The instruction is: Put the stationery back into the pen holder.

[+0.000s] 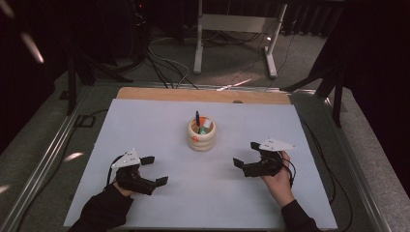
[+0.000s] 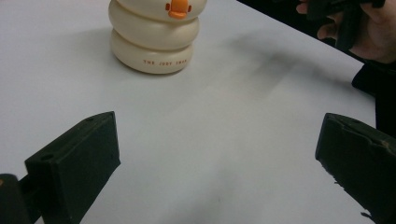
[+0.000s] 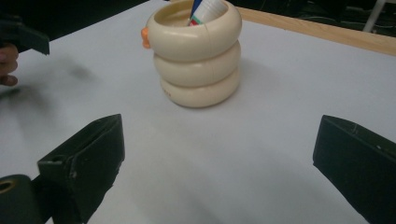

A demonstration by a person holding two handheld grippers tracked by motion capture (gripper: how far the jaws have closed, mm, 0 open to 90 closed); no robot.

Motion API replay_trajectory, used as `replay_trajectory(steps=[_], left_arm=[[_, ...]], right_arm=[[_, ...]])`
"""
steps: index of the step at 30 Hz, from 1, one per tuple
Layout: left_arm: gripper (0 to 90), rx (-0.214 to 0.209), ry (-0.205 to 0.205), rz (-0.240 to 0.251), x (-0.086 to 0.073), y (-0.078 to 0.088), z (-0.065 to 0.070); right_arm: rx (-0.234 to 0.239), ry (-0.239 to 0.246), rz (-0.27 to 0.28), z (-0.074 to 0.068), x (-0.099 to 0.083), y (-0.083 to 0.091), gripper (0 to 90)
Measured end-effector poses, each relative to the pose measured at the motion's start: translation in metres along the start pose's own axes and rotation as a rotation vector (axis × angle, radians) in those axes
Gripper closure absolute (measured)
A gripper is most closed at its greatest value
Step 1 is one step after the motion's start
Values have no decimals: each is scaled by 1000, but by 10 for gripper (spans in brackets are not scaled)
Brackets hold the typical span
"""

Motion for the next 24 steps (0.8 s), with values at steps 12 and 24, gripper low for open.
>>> replay_trajectory(steps=[12,24], left_arm=[[3,-4,-9,1,0,0,1],[3,-4,-12,-1,-1,0,2]], right_arm=[[16,-9,5,14,-24,29,19],[9,-1,-7,20,-30,30,19]])
Point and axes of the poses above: each handheld gripper's, and its own axes: y roughly backward along the jaws, x roughly out of its top, z roughly to its right, the point moved 1 cm from there along -y, roughly forward along the jaws, and after that the axes turned 7 degrees about -y, right-handed, at the moved point
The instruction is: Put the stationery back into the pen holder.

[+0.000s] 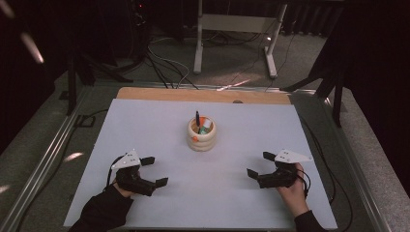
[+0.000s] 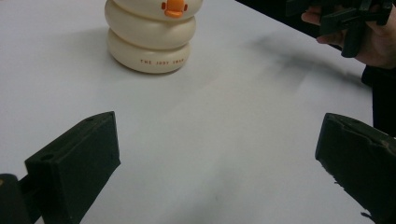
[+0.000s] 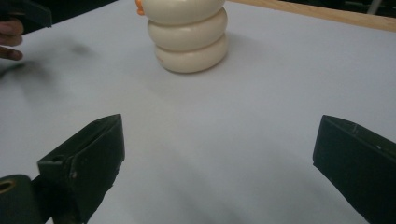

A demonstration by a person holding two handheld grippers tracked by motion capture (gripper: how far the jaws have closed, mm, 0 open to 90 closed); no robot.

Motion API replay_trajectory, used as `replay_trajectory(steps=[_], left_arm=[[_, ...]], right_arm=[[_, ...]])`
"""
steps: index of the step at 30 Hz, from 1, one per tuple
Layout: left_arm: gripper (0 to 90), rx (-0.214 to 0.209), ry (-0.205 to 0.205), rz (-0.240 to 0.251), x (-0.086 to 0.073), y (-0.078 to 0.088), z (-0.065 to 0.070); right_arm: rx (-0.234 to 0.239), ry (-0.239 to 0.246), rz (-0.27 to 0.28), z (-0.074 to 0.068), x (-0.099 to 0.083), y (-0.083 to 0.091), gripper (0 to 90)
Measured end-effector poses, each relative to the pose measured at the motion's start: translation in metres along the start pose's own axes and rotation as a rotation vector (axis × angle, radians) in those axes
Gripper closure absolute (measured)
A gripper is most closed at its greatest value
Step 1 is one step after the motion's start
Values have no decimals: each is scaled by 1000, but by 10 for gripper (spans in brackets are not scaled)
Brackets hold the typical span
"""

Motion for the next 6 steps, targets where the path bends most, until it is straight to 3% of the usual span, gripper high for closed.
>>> replay_trajectory(steps=[6], left_arm=[[3,1,-1,-1,0,0,0]], right_arm=[[-5,-4,-9,1,-1,-1,19]])
Point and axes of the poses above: each handheld gripper's, and its own axes: y roughly backward along the jaws, x roughly out of its top, z roughly to its right, the point moved 1 cm from there along -y, roughly forward along the jaws, and after that the axes turned 7 degrees about -y, right-handed, at the moved point
